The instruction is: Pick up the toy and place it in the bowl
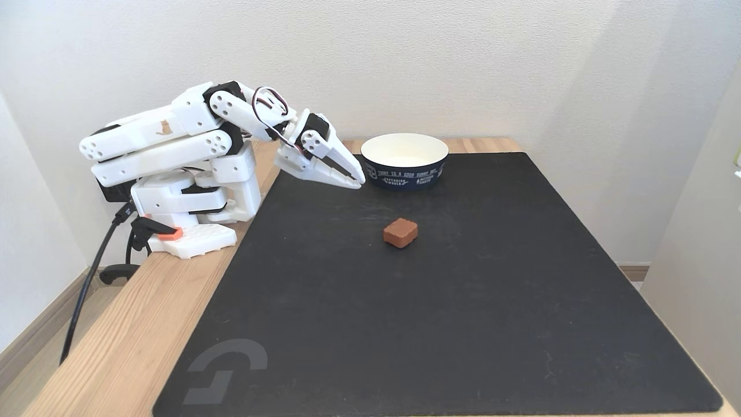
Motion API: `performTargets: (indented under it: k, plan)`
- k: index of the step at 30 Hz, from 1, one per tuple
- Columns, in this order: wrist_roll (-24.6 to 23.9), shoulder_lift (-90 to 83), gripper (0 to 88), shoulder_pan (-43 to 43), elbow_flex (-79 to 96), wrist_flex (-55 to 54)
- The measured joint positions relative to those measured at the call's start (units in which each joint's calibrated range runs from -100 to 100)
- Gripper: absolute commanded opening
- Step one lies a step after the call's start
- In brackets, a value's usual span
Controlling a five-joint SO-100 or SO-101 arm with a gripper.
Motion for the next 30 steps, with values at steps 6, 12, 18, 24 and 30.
performTargets:
  k: [6, 12, 18, 24, 30]
  plan:
    - [-0.1, 0.0, 2.5, -1.2, 0.0, 0.0]
    - [0.0, 0.0, 2.5, -1.8, 0.0, 0.0]
    - [0.0, 0.0, 2.8, -2.1, 0.0, 0.0]
    - [0.0, 0.0, 2.9, -2.1, 0.0, 0.0]
    - [0.0, 0.0, 3.0, -2.1, 0.0, 0.0]
